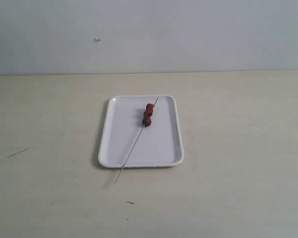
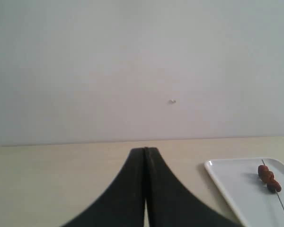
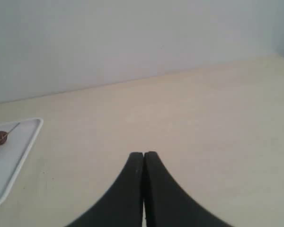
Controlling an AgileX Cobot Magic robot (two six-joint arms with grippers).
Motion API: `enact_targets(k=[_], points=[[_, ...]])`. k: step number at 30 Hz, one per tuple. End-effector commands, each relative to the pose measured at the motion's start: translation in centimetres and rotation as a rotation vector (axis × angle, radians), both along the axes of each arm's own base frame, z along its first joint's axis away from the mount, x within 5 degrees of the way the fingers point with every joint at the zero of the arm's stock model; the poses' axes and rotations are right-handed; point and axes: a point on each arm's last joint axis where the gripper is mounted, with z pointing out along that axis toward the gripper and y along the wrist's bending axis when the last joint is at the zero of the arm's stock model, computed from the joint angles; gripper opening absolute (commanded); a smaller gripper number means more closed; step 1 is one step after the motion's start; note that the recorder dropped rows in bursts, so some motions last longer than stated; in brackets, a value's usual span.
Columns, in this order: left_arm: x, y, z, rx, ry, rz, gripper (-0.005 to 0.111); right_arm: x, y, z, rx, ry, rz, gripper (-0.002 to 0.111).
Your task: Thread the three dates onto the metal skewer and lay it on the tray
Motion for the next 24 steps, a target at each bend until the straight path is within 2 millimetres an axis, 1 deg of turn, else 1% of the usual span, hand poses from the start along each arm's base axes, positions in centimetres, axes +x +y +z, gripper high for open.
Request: enact_targets(k=[1, 24], points=[[-0.04, 0.04, -0.04, -0.015, -0.002, 0.004, 0.000, -0.10, 0.02, -0.47, 0.021, 0.035, -0.005, 0.000], [-0.04, 0.06, -0.05, -0.004, -0.003, 0.007, 0.000, -0.10, 0.02, -0.47, 0.023, 0.034, -0.005, 0.000]])
